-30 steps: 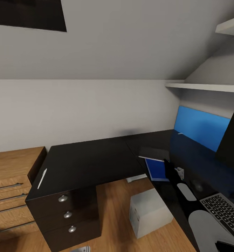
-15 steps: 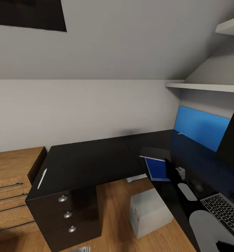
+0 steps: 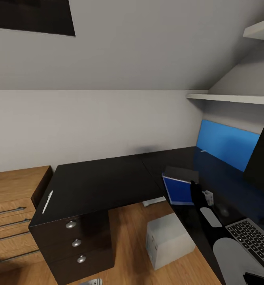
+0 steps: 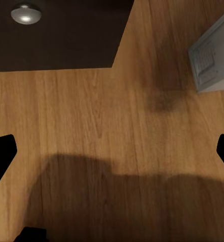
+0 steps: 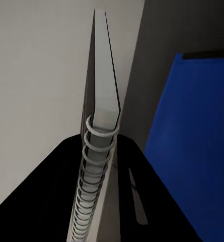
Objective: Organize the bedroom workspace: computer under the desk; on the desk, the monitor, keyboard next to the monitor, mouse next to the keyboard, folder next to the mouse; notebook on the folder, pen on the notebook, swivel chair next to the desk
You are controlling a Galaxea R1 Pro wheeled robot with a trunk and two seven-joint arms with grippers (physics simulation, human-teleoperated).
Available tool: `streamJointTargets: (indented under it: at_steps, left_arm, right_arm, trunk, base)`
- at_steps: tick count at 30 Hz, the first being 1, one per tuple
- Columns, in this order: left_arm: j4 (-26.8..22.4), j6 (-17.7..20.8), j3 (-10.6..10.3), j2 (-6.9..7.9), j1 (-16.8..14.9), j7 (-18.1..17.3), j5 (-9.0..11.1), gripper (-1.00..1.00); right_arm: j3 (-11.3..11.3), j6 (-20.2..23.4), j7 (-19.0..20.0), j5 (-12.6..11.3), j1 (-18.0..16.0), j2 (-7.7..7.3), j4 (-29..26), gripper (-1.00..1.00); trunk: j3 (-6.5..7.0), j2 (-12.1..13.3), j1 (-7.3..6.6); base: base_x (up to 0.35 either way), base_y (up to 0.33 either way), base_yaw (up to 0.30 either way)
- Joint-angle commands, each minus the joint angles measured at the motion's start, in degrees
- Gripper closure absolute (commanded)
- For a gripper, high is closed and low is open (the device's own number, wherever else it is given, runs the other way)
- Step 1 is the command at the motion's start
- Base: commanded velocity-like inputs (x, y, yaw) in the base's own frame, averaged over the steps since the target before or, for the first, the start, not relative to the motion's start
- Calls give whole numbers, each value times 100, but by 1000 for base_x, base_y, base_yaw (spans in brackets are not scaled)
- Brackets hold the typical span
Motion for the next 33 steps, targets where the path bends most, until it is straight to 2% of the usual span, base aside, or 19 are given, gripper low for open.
streamJointTargets:
  at_steps: [1,8,17,33]
  left_arm:
    - [-14,15,-16,6,-2,44,38,-100]
    - [-14,15,-16,6,-2,44,31,-100]
    - [-14,13,-18,6,-2,44,29,-100]
    - [-14,9,-25,6,-2,39,18,-100]
  right_arm:
    - [6,-17,24,-58,-4,1,10,100]
    - [19,-35,-51,-56,-4,3,22,100]
    - [24,-36,-690,-62,-4,4,17,100]
    - [25,-45,-799,-49,-5,19,15,100]
  trunk:
    - [-5,-3,0]
    - [-5,-3,0]
    - [-5,-3,0]
    - [-5,-3,0]
  base:
    - [0,0,0]
    - [0,0,0]
    - [0,0,0]
    - [0,0,0]
